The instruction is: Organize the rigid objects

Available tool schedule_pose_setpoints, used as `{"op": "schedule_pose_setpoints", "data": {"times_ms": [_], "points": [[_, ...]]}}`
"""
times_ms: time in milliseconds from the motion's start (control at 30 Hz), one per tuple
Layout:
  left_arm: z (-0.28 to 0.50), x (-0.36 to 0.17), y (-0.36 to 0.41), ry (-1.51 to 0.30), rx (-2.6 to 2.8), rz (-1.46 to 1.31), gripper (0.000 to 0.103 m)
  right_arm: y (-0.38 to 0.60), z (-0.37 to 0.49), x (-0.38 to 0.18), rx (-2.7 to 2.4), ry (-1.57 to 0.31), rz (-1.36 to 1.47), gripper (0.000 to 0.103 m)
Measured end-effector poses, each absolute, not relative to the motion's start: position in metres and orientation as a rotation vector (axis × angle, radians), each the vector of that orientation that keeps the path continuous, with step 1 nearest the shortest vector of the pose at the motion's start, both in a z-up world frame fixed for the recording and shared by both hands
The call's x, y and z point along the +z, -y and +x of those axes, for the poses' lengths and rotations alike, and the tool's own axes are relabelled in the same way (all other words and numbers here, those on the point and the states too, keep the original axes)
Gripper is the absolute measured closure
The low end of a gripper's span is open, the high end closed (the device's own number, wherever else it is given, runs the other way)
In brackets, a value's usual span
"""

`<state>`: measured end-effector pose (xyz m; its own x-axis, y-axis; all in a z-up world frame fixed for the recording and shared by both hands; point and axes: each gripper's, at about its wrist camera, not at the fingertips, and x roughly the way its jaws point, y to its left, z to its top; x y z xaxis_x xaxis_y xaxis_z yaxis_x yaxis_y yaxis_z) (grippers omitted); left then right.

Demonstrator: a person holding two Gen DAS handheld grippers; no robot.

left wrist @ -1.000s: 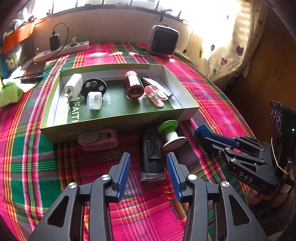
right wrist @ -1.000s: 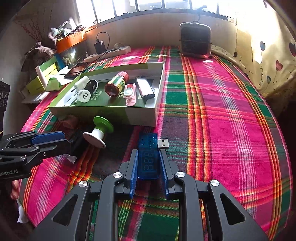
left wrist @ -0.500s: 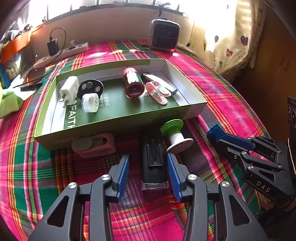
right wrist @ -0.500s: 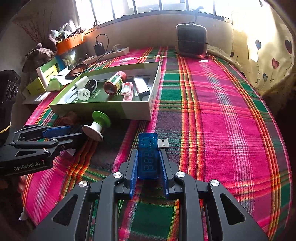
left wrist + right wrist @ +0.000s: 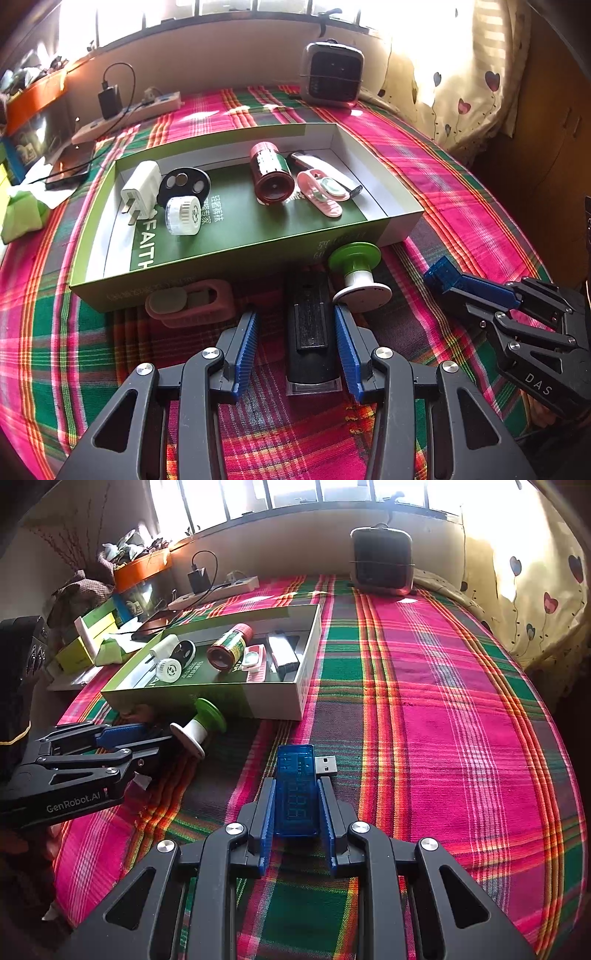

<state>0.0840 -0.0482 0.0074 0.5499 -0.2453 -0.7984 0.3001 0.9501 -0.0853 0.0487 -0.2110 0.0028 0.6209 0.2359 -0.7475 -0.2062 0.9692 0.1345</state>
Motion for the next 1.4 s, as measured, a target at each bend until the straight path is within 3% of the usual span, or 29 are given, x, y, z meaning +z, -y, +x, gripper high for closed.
{"op": "schedule_pose_setpoints", "data": {"times_ms": [167, 400, 1400], "points": [[0.083, 0.008, 0.047, -0.931, -0.323, 0.057, 0.065, 0.211, 0.049, 0.003, 0.253, -0.864, 0.035, 0.080], [0.084, 0.009, 0.042, -0.931, -0.313, 0.047, 0.077, 0.211, 0.049, 0.003, 0.254, -0.864, 0.036, 0.080], [0.080, 0.014, 0.036, -0.914, -0.320, 0.026, 0.077, 0.209, 0.049, 0.003, 0.246, -0.866, 0.016, 0.080]]}}
